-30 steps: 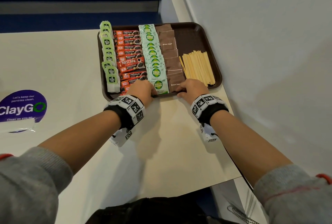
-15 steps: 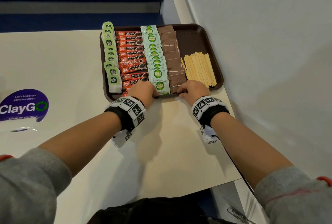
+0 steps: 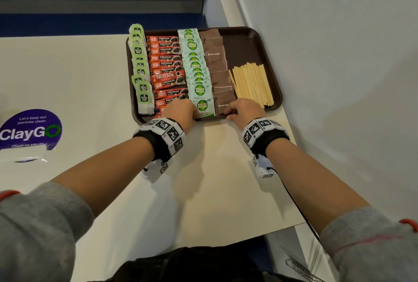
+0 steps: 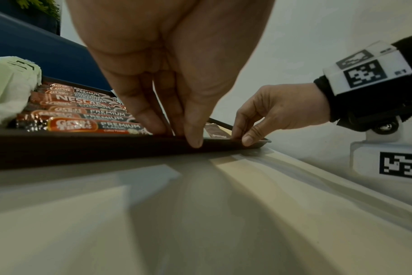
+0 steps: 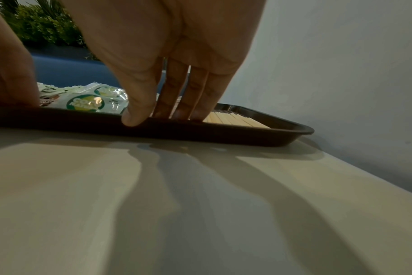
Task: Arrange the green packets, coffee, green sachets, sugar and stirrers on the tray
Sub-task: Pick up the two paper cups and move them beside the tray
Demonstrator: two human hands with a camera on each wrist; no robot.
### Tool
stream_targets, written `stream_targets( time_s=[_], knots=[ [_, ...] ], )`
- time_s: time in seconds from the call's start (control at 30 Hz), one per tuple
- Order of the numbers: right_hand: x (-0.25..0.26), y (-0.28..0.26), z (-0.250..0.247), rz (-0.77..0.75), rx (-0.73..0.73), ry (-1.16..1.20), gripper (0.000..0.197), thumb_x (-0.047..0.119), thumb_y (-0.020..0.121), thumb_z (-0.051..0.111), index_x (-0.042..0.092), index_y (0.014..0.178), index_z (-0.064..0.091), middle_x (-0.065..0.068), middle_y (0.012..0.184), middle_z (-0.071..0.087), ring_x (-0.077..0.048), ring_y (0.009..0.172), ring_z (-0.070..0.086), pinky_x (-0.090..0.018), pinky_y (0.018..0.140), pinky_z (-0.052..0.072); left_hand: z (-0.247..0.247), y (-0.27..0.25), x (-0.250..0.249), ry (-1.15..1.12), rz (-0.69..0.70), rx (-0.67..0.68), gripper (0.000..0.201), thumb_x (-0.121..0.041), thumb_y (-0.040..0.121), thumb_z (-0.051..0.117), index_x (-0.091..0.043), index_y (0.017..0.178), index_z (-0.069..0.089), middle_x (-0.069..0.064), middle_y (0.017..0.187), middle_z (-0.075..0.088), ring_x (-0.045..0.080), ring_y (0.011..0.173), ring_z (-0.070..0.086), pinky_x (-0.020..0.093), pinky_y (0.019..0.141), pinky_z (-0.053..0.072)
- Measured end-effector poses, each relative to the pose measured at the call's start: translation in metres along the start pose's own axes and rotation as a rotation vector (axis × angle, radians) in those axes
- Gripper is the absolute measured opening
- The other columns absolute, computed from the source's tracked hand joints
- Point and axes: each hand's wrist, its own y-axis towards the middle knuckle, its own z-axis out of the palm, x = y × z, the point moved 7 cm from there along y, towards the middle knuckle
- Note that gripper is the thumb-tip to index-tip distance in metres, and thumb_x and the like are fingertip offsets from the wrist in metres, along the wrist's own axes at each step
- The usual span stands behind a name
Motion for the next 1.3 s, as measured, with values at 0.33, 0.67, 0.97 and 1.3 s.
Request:
stream_targets(
  time_s=[0.33, 0.67, 0.97, 1.3],
  knots=[
    [0.038, -0.001, -0.002, -0.049, -0.006, 0.047, 0.023, 0.029, 0.087, 0.064, 0.022, 0.109, 0.067, 0.001, 0.109, 0.066, -0.019, 0.102, 0.060, -0.036, 0.090, 0.050, -0.011, -0.011, 0.018, -0.116, -0.063, -0.096, 0.023, -0.021, 0.084, 0.069, -0.018, 0.106, 0.071, 0.005, 0.108, 0.069, 0.022, 0.101, 0.062, 0.033, 0.091, 0.049],
    [0.163, 0.006, 0.000, -0.277, -0.103, 0.164, 0.047, 0.025, 0.085, 0.065, 0.013, 0.128, 0.050, -0.007, 0.130, 0.049, -0.021, 0.123, 0.044, -0.029, 0.104, 0.032, -0.064, -0.076, 0.111, -0.105, -0.252, -0.420, 0.079, -0.043, 0.072, 0.077, -0.019, 0.137, 0.040, 0.004, 0.137, 0.046, 0.028, 0.127, 0.035, 0.040, 0.101, 0.037],
    [0.329, 0.011, 0.044, -0.421, 0.048, 0.277, 0.070, 0.027, 0.078, 0.074, 0.017, 0.137, 0.039, -0.006, 0.135, 0.042, -0.019, 0.124, 0.045, -0.027, 0.100, 0.037, -0.119, -0.170, 0.251, -0.117, -0.502, -0.546, 0.099, -0.042, 0.068, 0.081, -0.021, 0.146, 0.023, 0.003, 0.155, 0.020, 0.029, 0.145, 0.011, 0.047, 0.116, 0.018],
    [0.491, 0.009, 0.117, -0.429, 0.217, 0.423, 0.098, 0.021, 0.065, 0.085, 0.016, 0.143, 0.027, -0.007, 0.138, 0.042, -0.020, 0.125, 0.045, -0.031, 0.099, 0.043, -0.140, -0.245, 0.389, -0.242, -0.497, -0.636, 0.109, -0.028, 0.055, 0.088, -0.014, 0.144, 0.027, 0.010, 0.142, 0.035, 0.031, 0.128, 0.035, 0.044, 0.104, 0.035]
  ],
)
